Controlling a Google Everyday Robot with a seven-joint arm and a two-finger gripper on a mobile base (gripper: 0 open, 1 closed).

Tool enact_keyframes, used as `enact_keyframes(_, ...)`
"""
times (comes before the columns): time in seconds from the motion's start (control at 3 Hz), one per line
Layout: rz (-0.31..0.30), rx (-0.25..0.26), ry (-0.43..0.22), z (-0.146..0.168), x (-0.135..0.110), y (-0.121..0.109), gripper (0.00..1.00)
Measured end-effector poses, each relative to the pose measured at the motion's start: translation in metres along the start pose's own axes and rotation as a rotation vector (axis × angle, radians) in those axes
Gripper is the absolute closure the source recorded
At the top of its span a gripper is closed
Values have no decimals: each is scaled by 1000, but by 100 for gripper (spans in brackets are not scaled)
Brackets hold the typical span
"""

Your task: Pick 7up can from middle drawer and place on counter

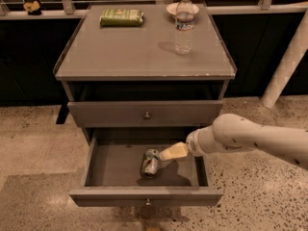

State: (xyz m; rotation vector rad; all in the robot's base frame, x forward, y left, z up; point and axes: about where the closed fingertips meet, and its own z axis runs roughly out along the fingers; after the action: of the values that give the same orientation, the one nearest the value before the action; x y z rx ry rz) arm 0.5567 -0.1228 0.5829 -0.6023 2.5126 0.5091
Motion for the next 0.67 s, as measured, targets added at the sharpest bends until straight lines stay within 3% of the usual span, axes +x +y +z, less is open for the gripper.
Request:
enact_keyframes(0.33, 158, 32, 2, 26, -12, -26, 0)
enact_keyframes(0.67, 157, 32, 2, 27, -12, -26, 0)
